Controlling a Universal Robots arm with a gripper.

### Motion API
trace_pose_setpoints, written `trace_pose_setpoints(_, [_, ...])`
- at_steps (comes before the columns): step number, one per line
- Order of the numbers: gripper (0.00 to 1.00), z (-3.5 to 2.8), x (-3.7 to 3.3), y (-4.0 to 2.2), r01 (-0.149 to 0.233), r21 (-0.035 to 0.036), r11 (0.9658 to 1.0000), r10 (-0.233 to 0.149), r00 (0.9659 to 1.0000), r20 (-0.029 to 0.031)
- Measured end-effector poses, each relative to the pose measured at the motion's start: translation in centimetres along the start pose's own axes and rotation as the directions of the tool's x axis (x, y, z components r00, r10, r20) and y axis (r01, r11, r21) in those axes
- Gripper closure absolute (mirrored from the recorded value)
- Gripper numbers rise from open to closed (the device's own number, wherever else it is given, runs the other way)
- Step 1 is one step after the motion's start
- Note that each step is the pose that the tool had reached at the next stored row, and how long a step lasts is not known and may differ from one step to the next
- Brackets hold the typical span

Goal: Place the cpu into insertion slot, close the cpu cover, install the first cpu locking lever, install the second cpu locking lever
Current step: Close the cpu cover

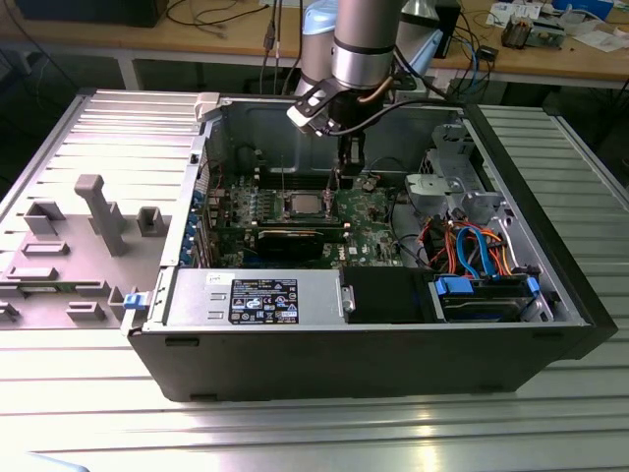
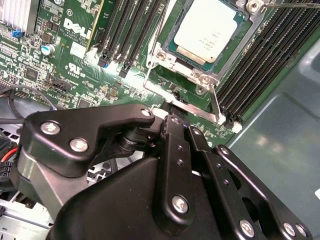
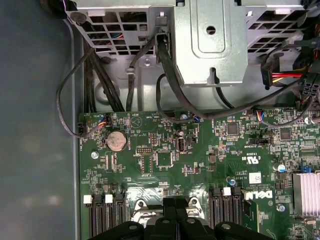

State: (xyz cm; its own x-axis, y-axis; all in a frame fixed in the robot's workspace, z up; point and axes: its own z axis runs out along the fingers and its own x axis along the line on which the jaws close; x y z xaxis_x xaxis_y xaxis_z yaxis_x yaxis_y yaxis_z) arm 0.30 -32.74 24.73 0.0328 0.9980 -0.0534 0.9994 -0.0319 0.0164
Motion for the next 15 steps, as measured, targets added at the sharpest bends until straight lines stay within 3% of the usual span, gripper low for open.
trace_pose_setpoints(15, [0.89, 0.03, -0.03, -1.07, 0.000, 0.0000, 1.0000, 0.000, 1.0000, -0.0001])
